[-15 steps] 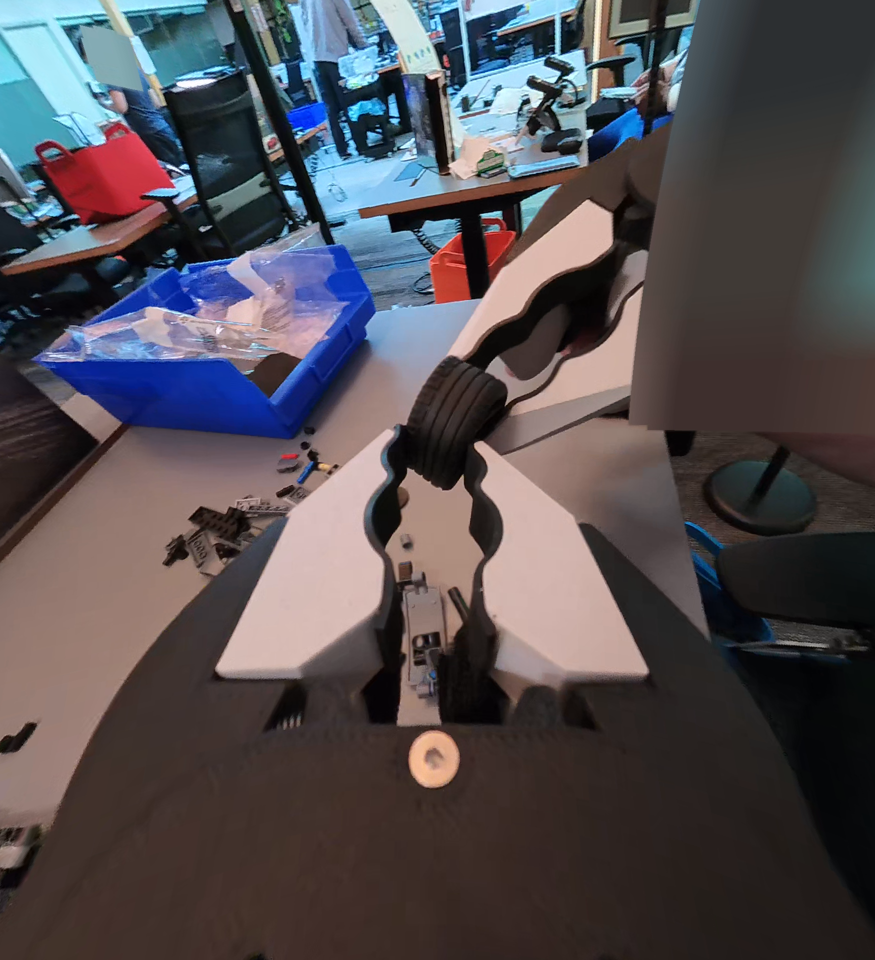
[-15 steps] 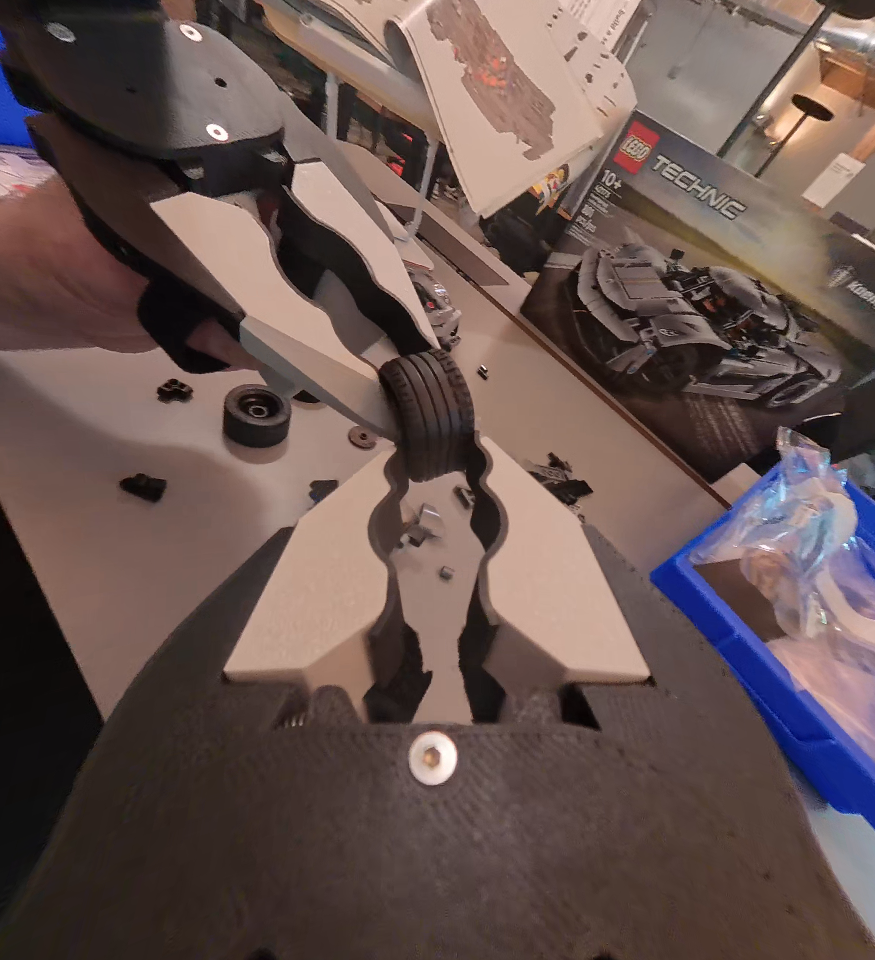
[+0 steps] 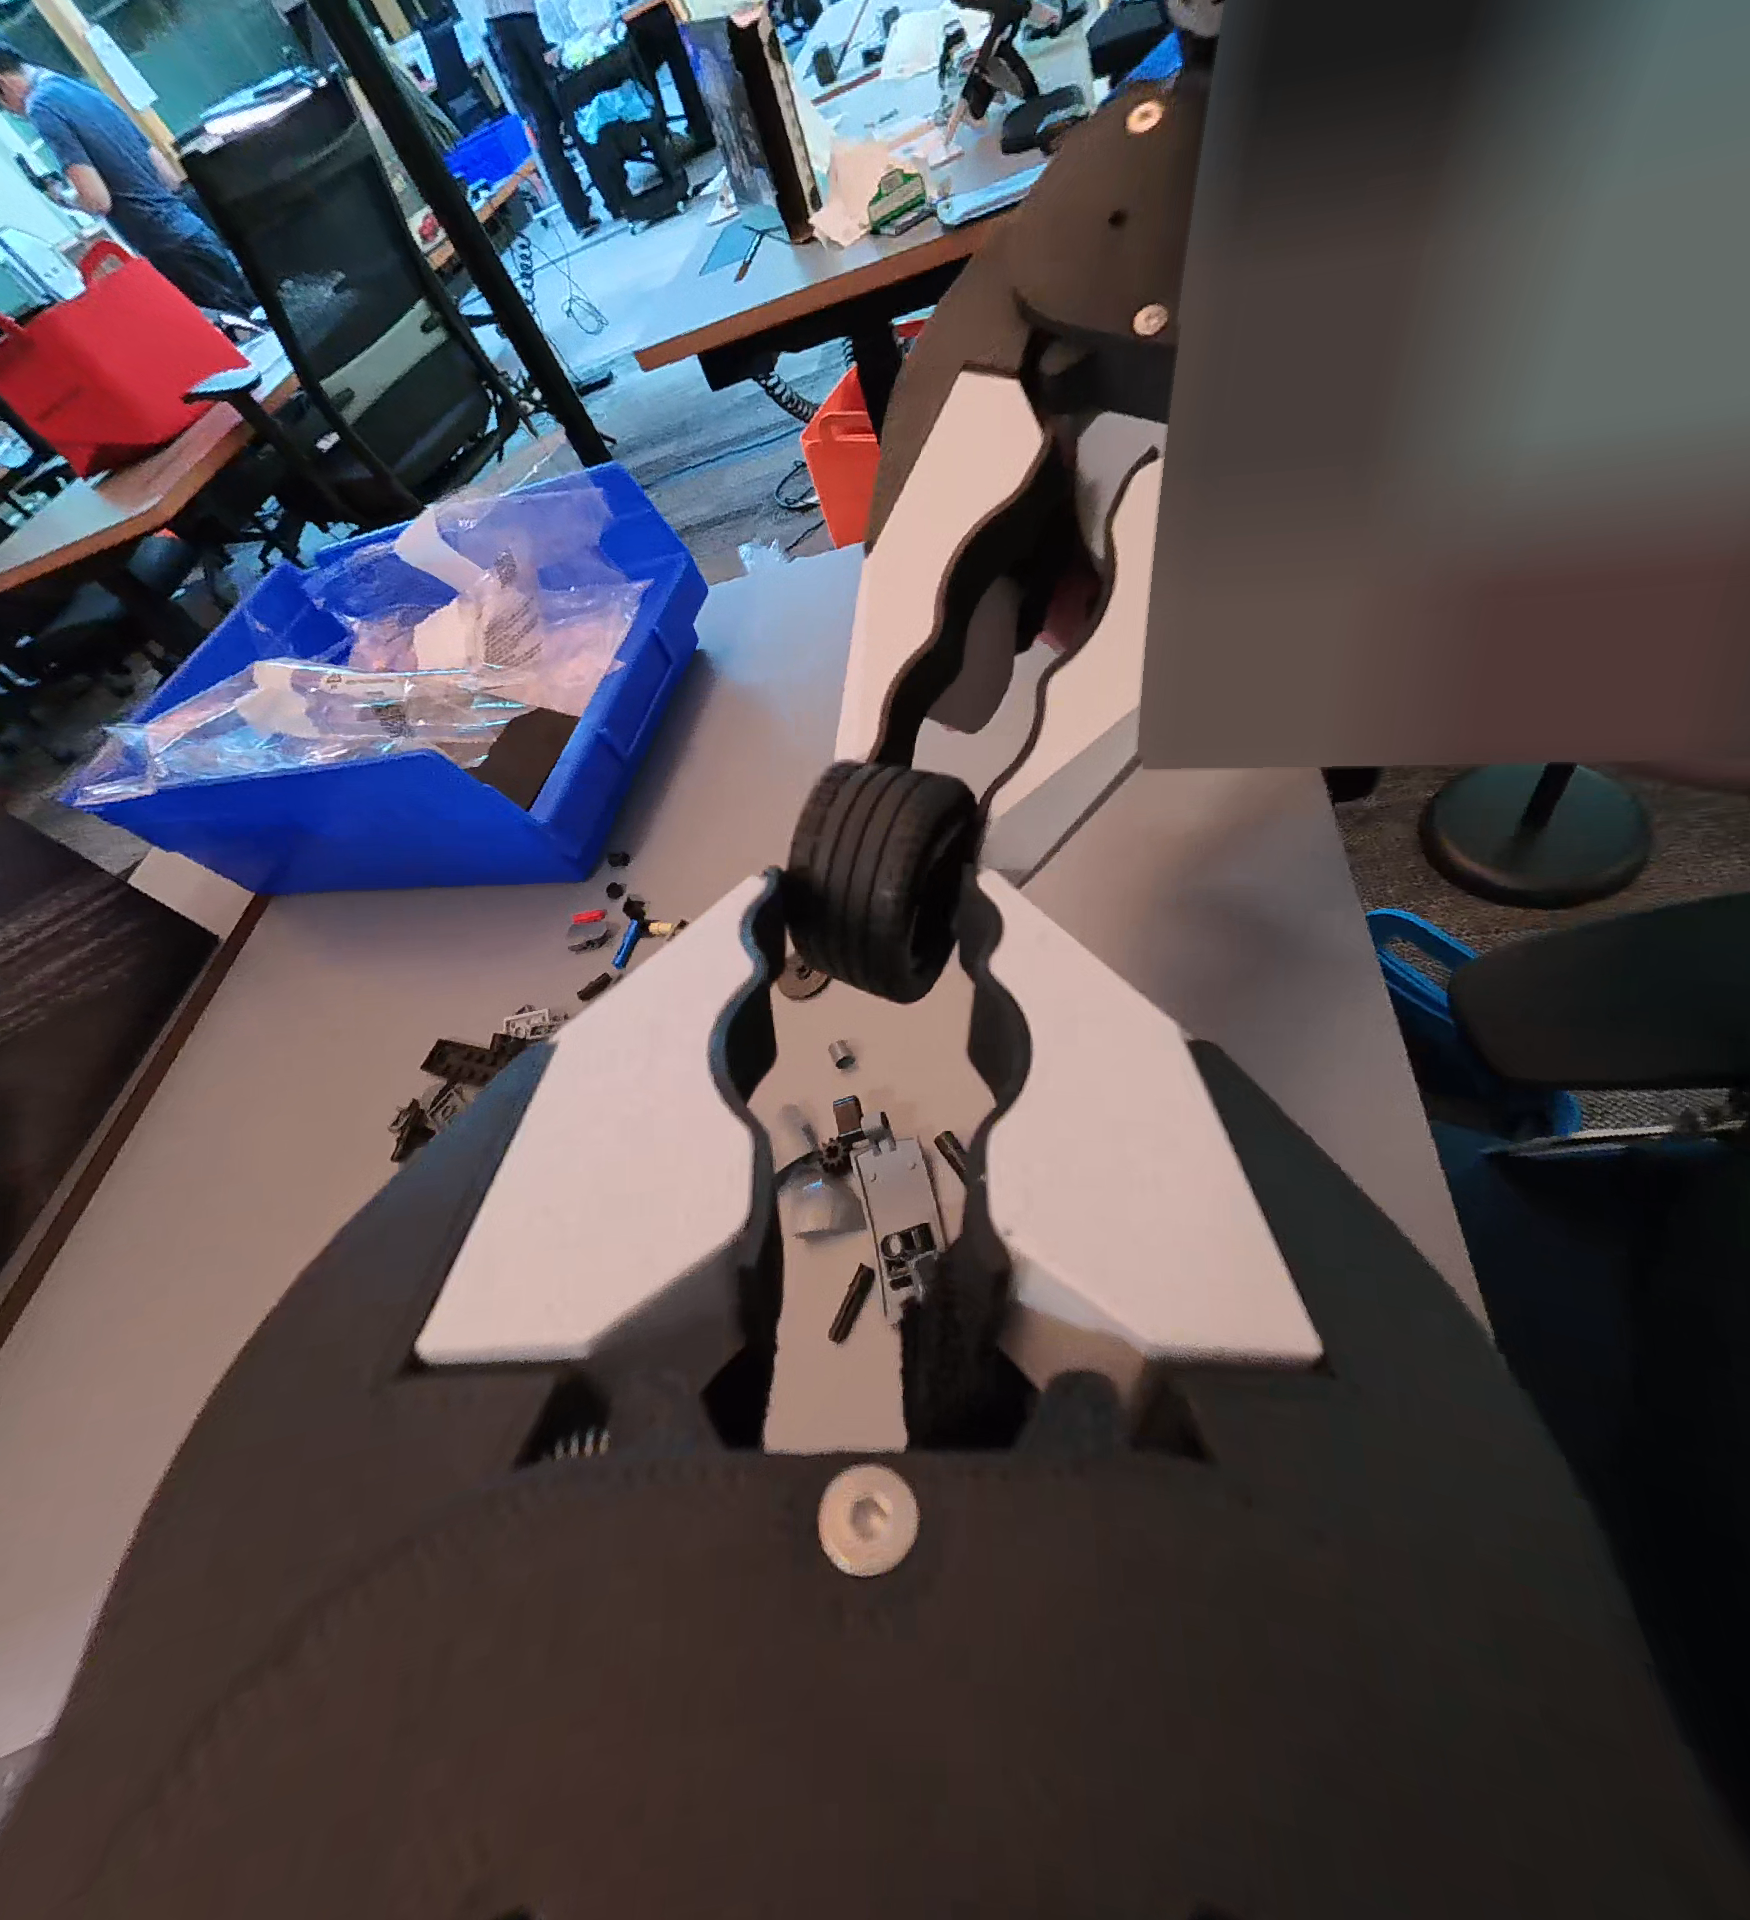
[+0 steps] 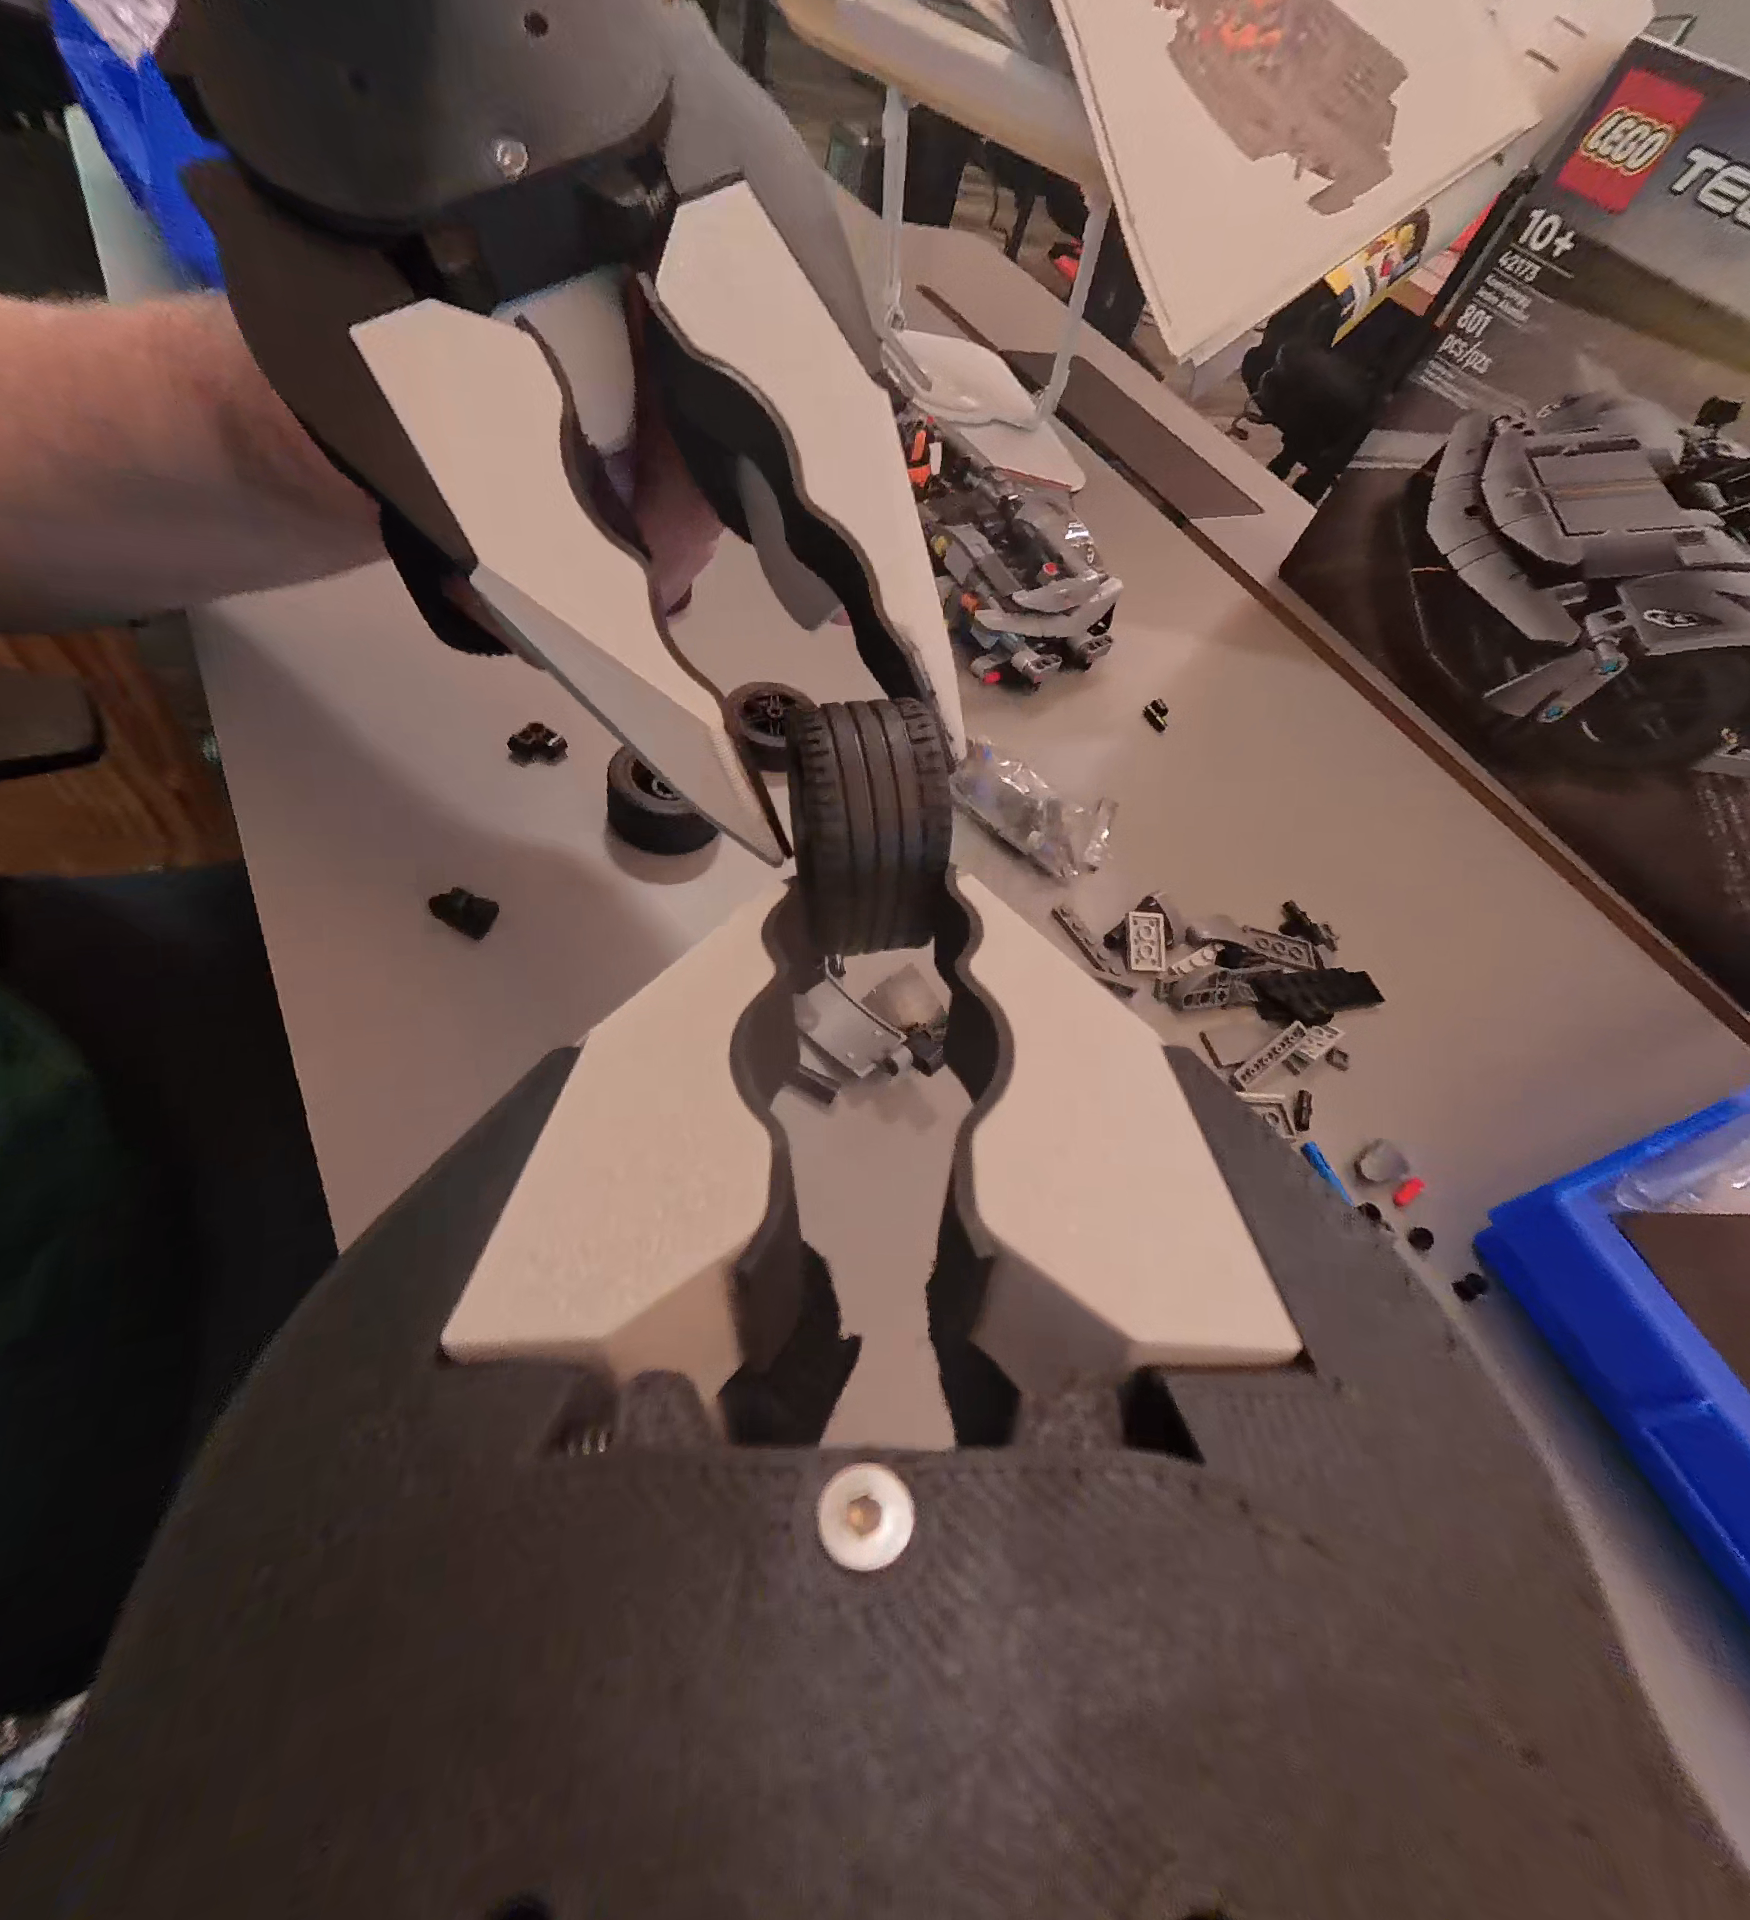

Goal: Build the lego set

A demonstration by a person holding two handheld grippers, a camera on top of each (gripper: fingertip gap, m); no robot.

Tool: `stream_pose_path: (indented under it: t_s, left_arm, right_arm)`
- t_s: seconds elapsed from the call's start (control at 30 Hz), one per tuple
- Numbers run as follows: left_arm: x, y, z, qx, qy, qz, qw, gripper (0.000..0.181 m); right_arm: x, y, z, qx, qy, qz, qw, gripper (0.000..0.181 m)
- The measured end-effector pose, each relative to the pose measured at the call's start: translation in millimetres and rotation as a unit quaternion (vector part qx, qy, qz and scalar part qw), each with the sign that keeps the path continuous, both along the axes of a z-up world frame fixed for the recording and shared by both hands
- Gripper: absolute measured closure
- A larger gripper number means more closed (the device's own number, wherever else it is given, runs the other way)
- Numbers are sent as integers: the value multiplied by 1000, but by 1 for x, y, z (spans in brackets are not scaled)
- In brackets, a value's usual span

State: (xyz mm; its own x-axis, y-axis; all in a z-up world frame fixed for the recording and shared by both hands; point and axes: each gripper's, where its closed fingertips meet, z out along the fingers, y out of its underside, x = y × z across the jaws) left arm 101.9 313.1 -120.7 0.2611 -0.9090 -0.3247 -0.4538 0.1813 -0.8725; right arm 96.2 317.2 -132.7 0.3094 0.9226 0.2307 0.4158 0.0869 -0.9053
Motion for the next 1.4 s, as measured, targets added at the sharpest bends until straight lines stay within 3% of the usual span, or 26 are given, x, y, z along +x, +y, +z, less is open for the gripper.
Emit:
stream_pose_path:
  t_s: [0.23, 0.67, 0.77, 0.9, 1.07, 1.4]
  left_arm:
    - [2, 1, -8, 0, 28, -7, 1000, 157]
    - [-1, 22, -16, -3, 26, 80, 996, 160]
    - [-4, 26, -10, -26, -7, 80, 996, 159]
    - [-6, 24, 15, -98, -122, 36, 987, 160]
    - [-4, 22, 15, -140, -169, 10, 976, 160]
    - [-3, 24, 13, -92, -138, 32, 986, 161]
  right_arm:
    - [-2, -1, -6, 13, -48, 12, 999, 160]
    - [-1, 23, -12, 90, -105, -81, 987, 161]
    - [-5, 26, -6, 73, -61, -68, 993, 158]
    - [1, 20, 29, 40, 63, -26, 997, 162]
    - [2, 17, 32, 21, 116, -7, 993, 166]
    - [1, 19, 34, 52, 103, -26, 993, 177]
